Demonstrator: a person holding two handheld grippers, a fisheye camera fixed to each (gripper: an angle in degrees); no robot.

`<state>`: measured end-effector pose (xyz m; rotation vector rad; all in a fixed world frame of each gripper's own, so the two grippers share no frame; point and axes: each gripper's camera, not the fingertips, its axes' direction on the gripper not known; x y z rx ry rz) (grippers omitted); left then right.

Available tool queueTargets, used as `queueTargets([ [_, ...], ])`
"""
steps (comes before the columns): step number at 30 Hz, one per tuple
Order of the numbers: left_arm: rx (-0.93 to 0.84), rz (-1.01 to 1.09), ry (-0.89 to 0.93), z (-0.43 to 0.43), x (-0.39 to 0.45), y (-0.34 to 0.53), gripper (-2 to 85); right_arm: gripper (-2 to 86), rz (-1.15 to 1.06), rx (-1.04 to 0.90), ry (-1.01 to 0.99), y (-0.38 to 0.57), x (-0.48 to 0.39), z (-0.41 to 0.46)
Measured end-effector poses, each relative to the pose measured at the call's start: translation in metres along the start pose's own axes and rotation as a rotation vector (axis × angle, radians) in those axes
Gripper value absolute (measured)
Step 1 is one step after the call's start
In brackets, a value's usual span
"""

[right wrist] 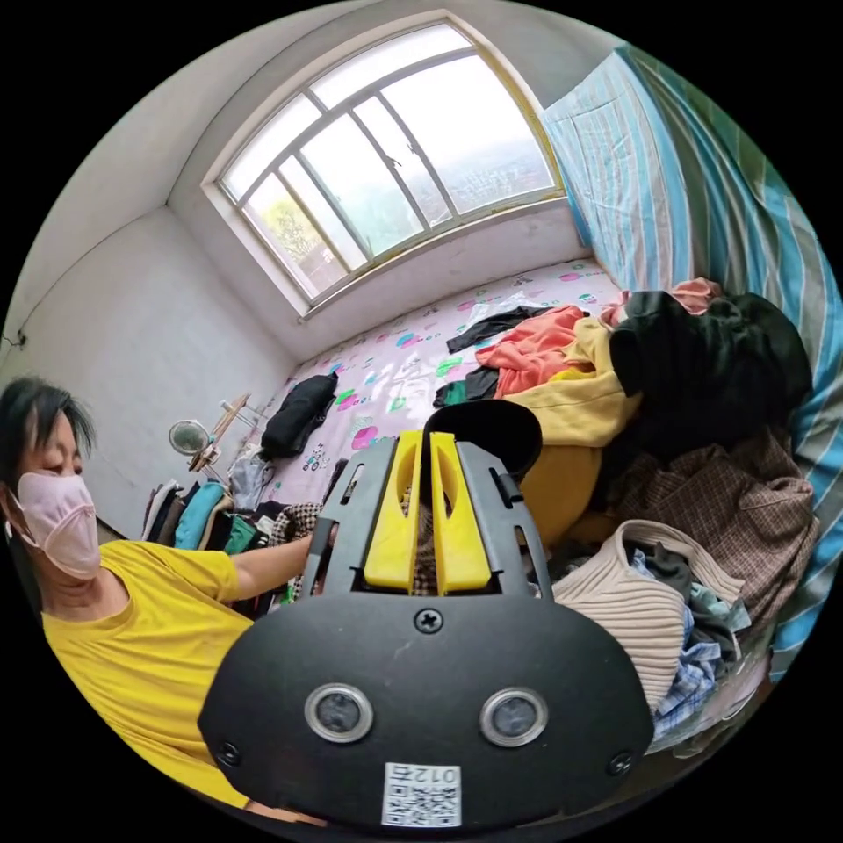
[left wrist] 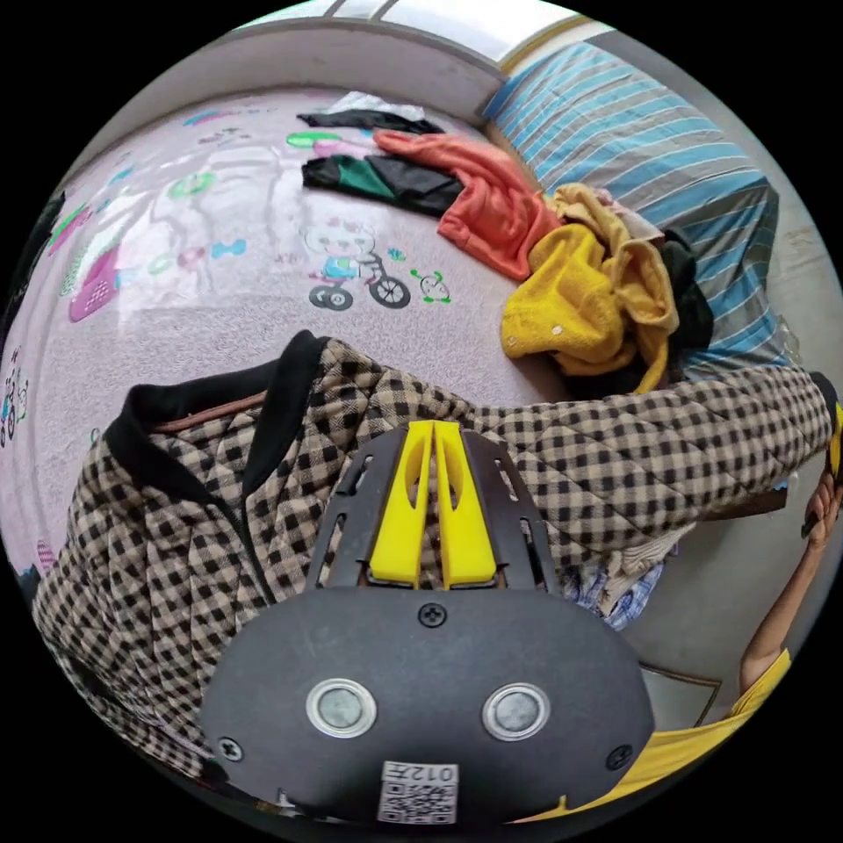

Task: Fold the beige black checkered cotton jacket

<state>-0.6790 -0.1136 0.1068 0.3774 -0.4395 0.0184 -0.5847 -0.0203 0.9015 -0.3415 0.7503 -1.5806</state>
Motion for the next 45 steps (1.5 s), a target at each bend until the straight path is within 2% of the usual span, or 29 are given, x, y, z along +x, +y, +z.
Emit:
queueTargets([
  [2,0.081,0.024,0.103,-0.033,0.005,0.037,0.6,1.0,-0.022,-0.009,-0.045,-0.014,-0.026,0.011],
  [4,0.089,0.038,0.175,-0.039,0.011,0.064,0.5,1.0,-0.071,-0.02,-0.063,-0.024,-0.051,0.019],
  [7,-0.018,0.044,0.258,-0.013,0.022,0.087,0.5,1.0,-0.143,-0.044,-0.062,-0.036,-0.088,0.035],
  [13,-0.133,-0.096,0.323,0.038,0.017,0.074,0.6,1.2,-0.195,-0.147,-0.166,-0.028,-0.144,0.1],
  [17,-0.129,-0.082,0.368,0.013,-0.005,0.081,0.5,1.5,-0.231,-0.194,-0.237,-0.013,-0.174,0.139],
  [21,-0.073,-0.114,0.379,-0.032,-0.051,0.113,0.5,2.0,-0.251,-0.229,-0.308,0.003,-0.2,0.178],
  [27,0.036,-0.331,0.383,-0.1,-0.162,0.19,0.5,3.2,-0.261,-0.337,-0.431,0.06,-0.261,0.299],
  [32,0.144,-0.515,0.3,-0.157,-0.227,0.257,0.5,6.4,-0.383,-0.464,-0.214,0.159,-0.328,0.451],
  [35,0.178,-0.551,0.239,-0.182,-0.236,0.279,0.6,7.3,-0.436,-0.536,-0.209,0.21,-0.343,0.486],
  [39,0.185,-0.533,0.174,-0.197,-0.229,0.282,0.7,7.1,-0.517,-0.563,-0.234,0.242,-0.328,0.478],
  [45,0.138,-0.45,-0.006,-0.199,-0.202,0.241,0.8,6.8,-0.357,-0.538,0.045,0.254,-0.172,0.437],
])
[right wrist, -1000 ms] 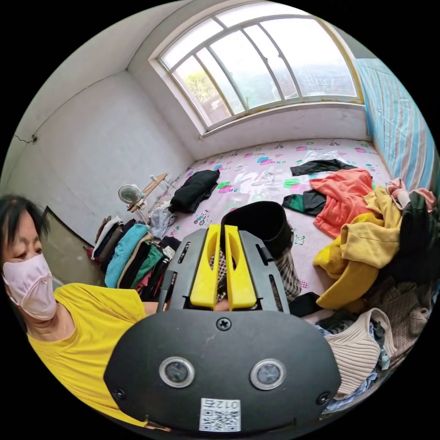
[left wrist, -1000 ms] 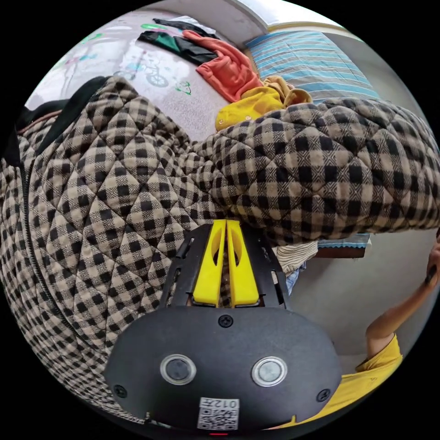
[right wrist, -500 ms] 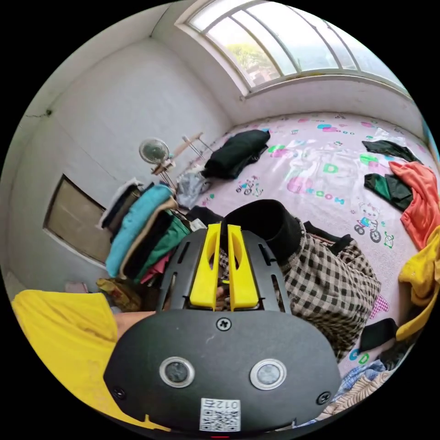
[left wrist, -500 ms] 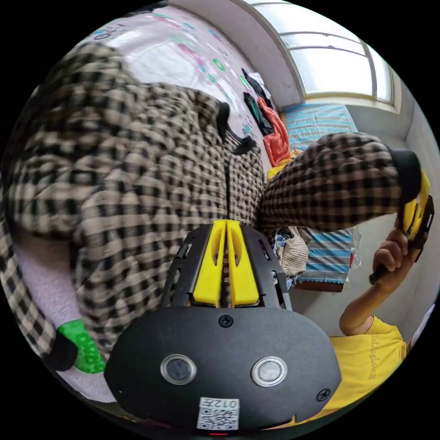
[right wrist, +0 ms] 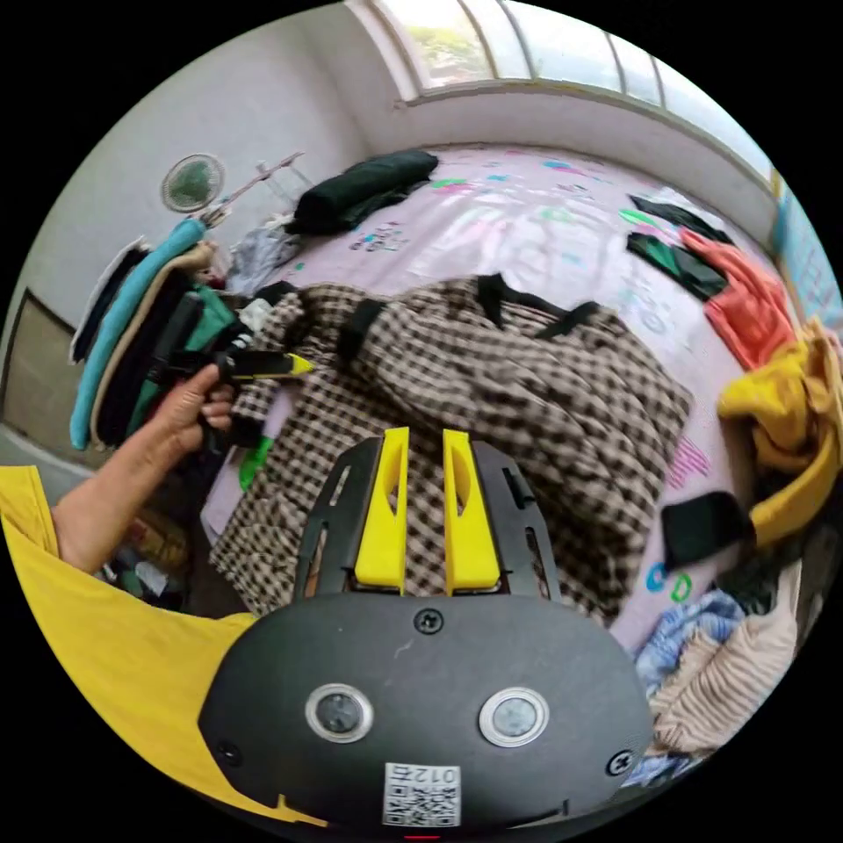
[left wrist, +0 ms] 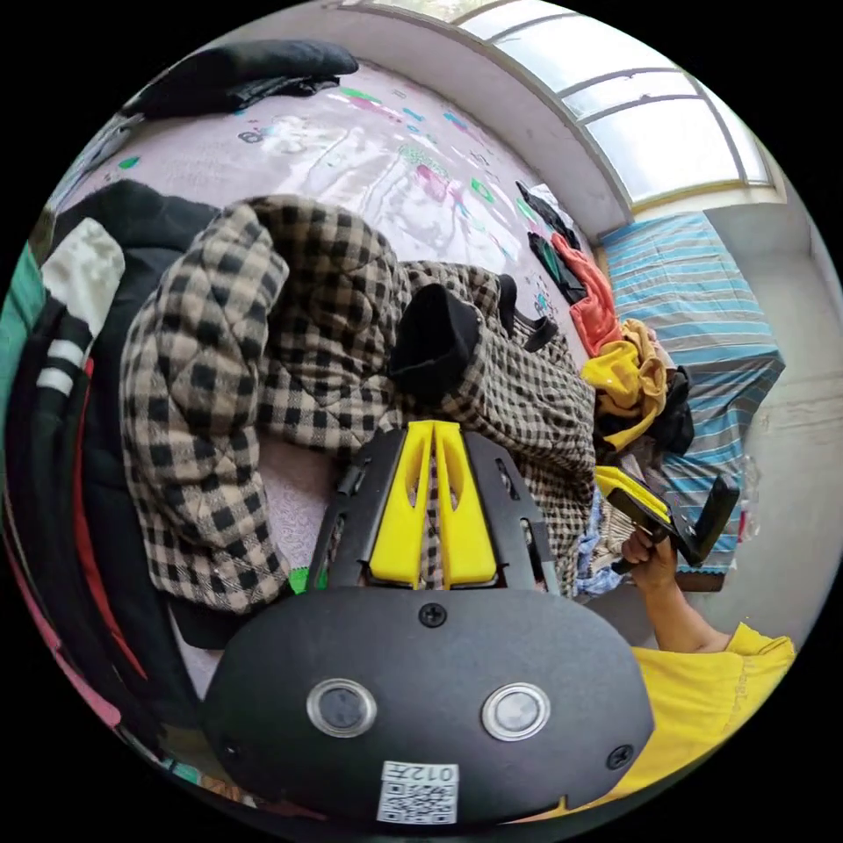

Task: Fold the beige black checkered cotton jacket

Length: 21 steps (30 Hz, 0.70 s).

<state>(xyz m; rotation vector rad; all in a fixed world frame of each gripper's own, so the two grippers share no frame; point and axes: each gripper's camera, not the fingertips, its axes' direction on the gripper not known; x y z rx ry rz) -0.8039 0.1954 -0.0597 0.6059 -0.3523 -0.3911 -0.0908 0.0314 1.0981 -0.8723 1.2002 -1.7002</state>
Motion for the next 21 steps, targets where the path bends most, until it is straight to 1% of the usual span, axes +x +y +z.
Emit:
queueTargets([
  [2,0.019,0.055,-0.089,0.001,0.02,-0.015,1.1,6.8,0.106,-0.019,0.077,0.03,0.056,-0.007],
  [4,0.051,0.11,-0.161,0.0,0.036,-0.026,1.5,6.8,0.145,-0.018,0.145,0.046,0.084,-0.012],
  [6,0.038,0.169,-0.191,0.006,0.05,-0.038,1.7,6.8,0.161,-0.018,0.191,0.056,0.104,-0.013],
  [11,-0.16,0.253,-0.237,0.053,0.069,-0.062,1.0,6.8,0.171,-0.025,0.232,0.057,0.135,0.008],
  [13,-0.168,0.234,-0.293,0.056,0.07,-0.061,0.6,6.3,0.178,-0.054,0.236,0.055,0.143,0.025],
  [16,-0.175,0.123,-0.232,0.055,0.052,-0.057,0.4,5.8,0.218,-0.147,0.187,0.057,0.163,0.056],
  [18,-0.191,0.095,-0.206,0.059,0.044,-0.054,0.5,5.6,0.228,-0.129,0.164,0.059,0.17,0.058],
  [19,-0.182,0.098,-0.188,0.056,0.044,-0.052,0.6,5.4,0.227,-0.139,0.151,0.058,0.174,0.056],
  [21,-0.112,0.082,-0.234,0.039,0.05,-0.045,0.7,4.9,0.219,-0.14,0.139,0.056,0.179,0.046],
])
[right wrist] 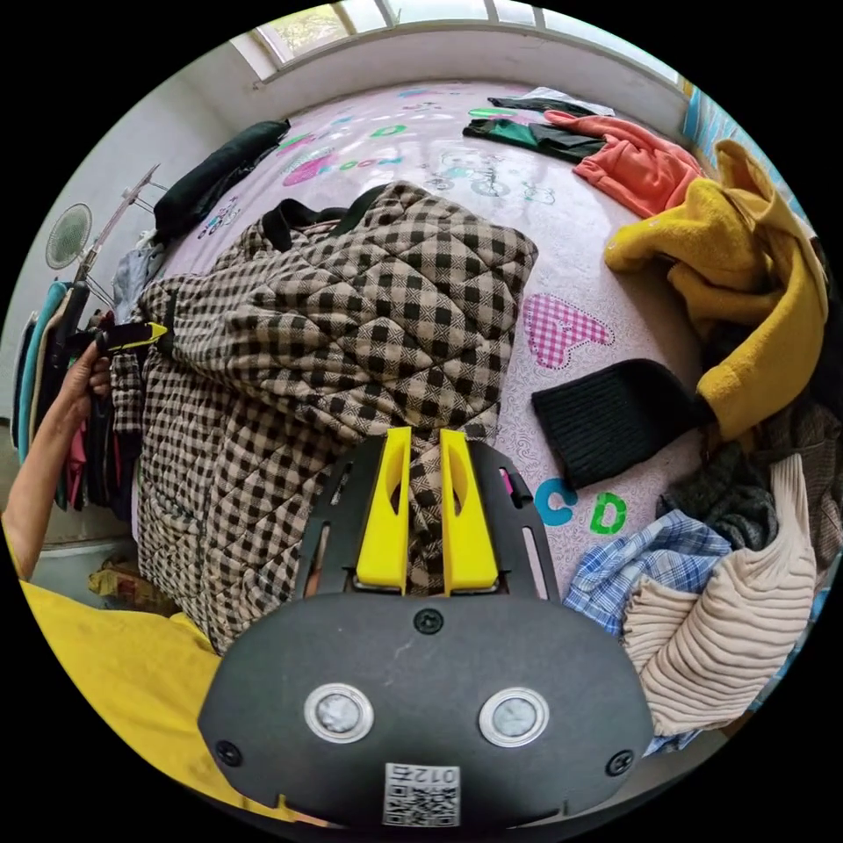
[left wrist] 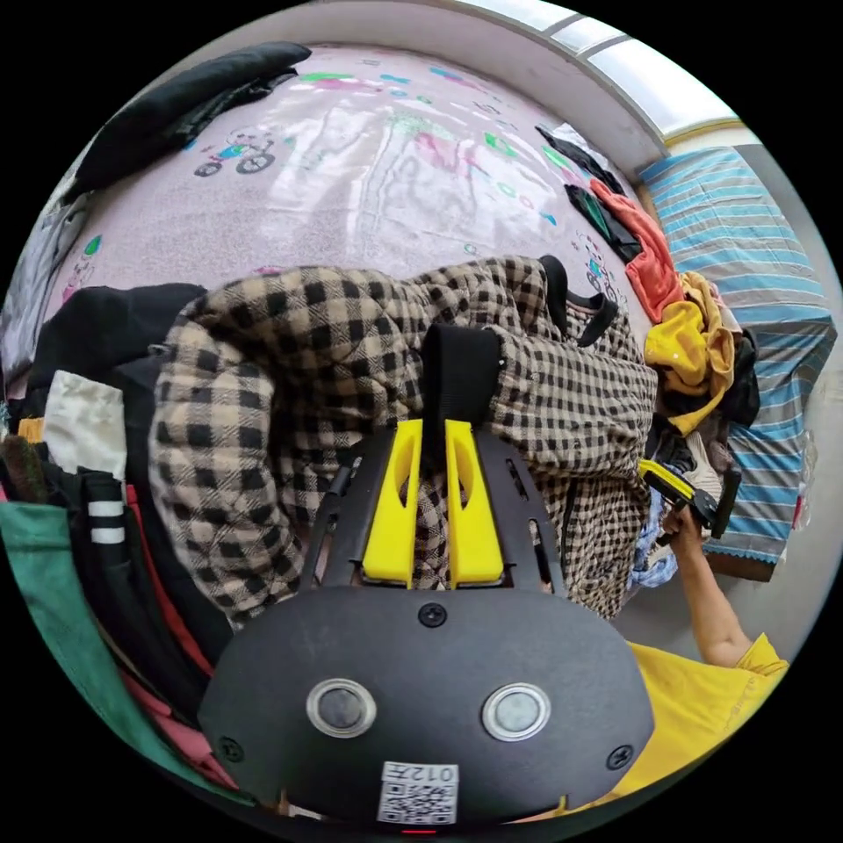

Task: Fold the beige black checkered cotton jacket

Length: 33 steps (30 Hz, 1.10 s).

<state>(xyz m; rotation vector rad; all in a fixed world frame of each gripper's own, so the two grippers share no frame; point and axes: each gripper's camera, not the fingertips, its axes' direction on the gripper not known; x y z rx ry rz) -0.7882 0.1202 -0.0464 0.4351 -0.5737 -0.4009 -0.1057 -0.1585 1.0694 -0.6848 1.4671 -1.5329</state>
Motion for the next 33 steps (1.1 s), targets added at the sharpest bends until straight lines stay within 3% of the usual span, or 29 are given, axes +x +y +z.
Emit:
queueTargets([
  [3,0.231,0.003,-0.19,-0.048,0.032,0.025,0.5,3.2,0.01,0.131,0.003,0.005,0.01,-0.043],
  [5,0.314,0.199,-0.182,-0.059,0.083,0.026,0.5,1.9,0.01,0.266,-0.01,-0.002,0.017,-0.07],
  [8,0.133,0.4,-0.187,-0.021,0.134,-0.003,0.5,1.2,-0.004,0.271,-0.06,-0.043,0.023,-0.066],
  [13,-0.037,0.338,-0.338,0.046,0.124,-0.038,0.5,0.6,0.03,0.151,0.038,-0.106,0.031,-0.018],
  [16,-0.116,0.329,-0.315,0.076,0.102,-0.039,0.4,0.3,0.032,0.012,0.087,-0.131,0.039,0.023],
  [23,-0.005,0.364,-0.224,0.087,0.084,-0.018,0.4,0.5,0.032,-0.082,0.005,-0.151,0.064,0.045],
  [30,-0.013,0.397,-0.233,0.094,0.082,-0.016,0.4,0.6,0.098,-0.03,-0.129,-0.132,0.095,0.034],
  [33,-0.015,0.293,-0.181,0.07,0.074,-0.017,0.5,0.6,0.175,0.03,-0.195,-0.113,0.116,-0.001],
])
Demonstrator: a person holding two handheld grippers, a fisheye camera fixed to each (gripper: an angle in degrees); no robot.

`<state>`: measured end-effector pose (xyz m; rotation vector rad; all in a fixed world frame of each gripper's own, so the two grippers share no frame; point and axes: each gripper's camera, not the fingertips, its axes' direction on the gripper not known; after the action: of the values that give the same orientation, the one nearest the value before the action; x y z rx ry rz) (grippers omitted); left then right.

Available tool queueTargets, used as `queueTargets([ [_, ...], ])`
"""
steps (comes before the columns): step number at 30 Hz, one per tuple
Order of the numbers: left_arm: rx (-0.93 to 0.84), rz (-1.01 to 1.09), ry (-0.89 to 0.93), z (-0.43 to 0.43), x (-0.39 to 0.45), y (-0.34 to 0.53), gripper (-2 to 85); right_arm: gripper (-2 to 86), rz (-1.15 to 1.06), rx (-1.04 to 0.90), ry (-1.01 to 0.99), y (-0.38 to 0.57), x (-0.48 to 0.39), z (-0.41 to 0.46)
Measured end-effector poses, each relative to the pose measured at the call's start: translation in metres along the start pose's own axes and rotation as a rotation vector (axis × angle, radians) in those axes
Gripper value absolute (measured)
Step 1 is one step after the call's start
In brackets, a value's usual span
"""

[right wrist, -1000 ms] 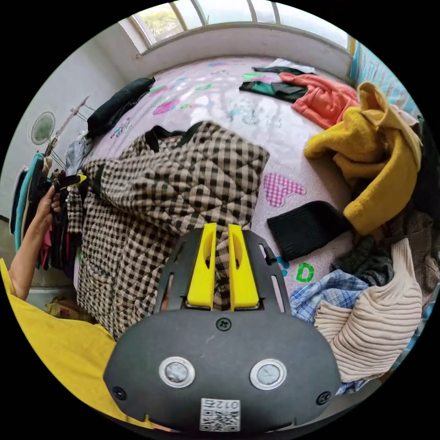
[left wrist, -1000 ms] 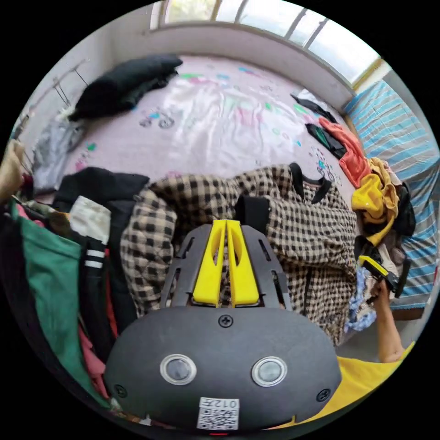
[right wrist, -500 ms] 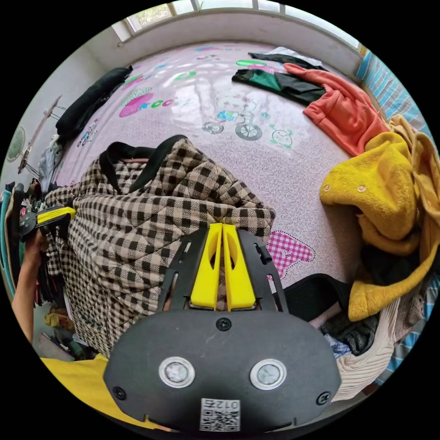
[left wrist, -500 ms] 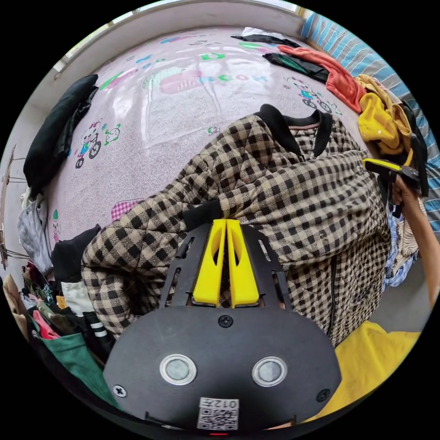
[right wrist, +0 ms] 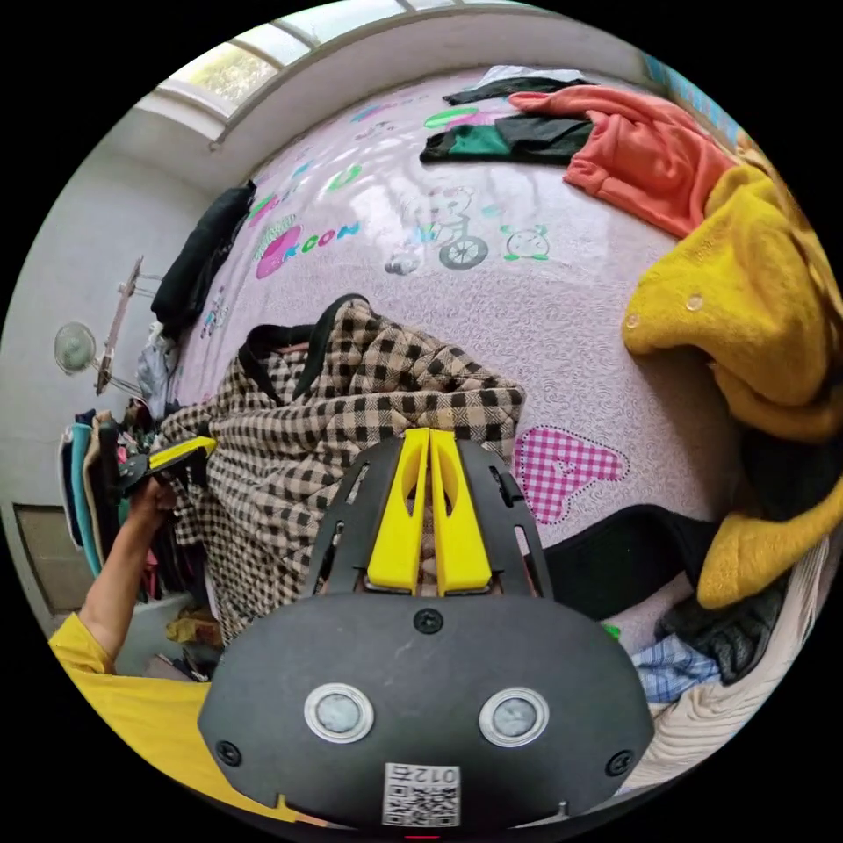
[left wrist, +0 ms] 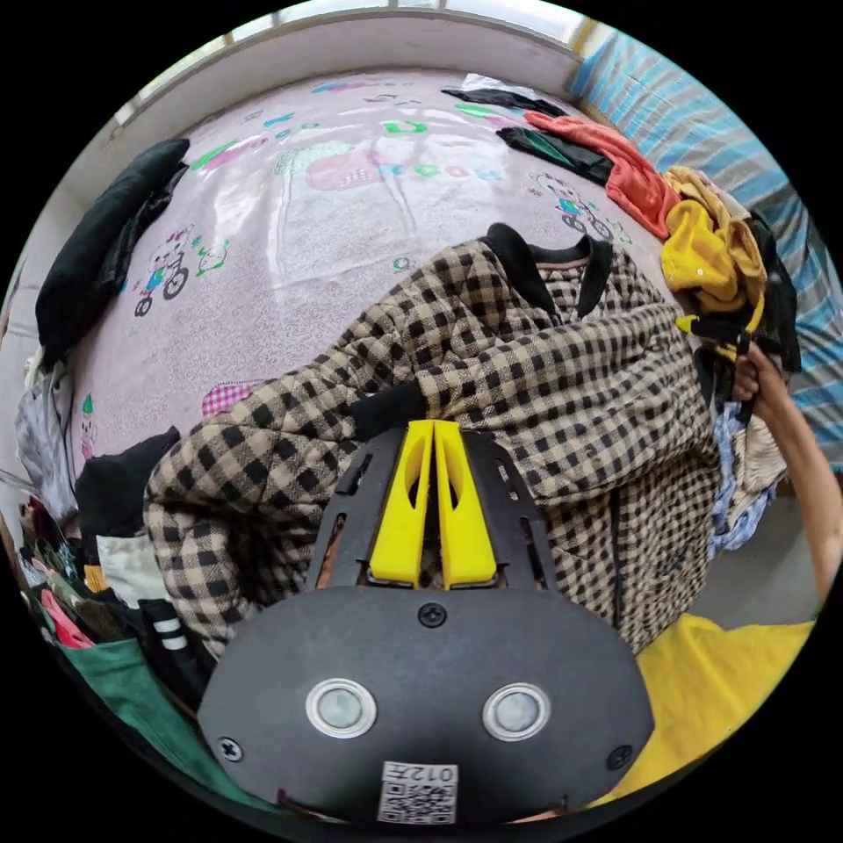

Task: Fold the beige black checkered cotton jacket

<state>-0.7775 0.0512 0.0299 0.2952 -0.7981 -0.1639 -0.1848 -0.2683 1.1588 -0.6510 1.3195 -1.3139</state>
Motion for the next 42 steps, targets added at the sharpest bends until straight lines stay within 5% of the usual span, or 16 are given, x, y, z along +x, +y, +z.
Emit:
queueTargets([
  [6,0.051,0.053,-0.015,-0.027,0.02,0.048,0.5,0.5,-0.149,0.044,-0.025,0.096,-0.025,-0.054],
  [15,-0.057,-0.109,0.082,0.014,0.013,0.123,0.3,-0.1,-0.194,-0.12,0.179,0.139,-0.04,0.03],
  [26,-0.055,0.071,0.175,0.018,0.084,0.222,0.4,-0.1,-0.142,-0.023,0.103,0.277,-0.03,-0.066],
  [34,-0.148,0.095,0.22,0.064,0.133,0.246,0.5,-0.1,-0.126,-0.175,0.223,0.373,-0.036,0.009],
  [42,-0.035,-0.063,0.137,0.039,0.112,0.303,0.9,0.0,-0.211,-0.165,0.373,0.378,-0.082,0.034],
])
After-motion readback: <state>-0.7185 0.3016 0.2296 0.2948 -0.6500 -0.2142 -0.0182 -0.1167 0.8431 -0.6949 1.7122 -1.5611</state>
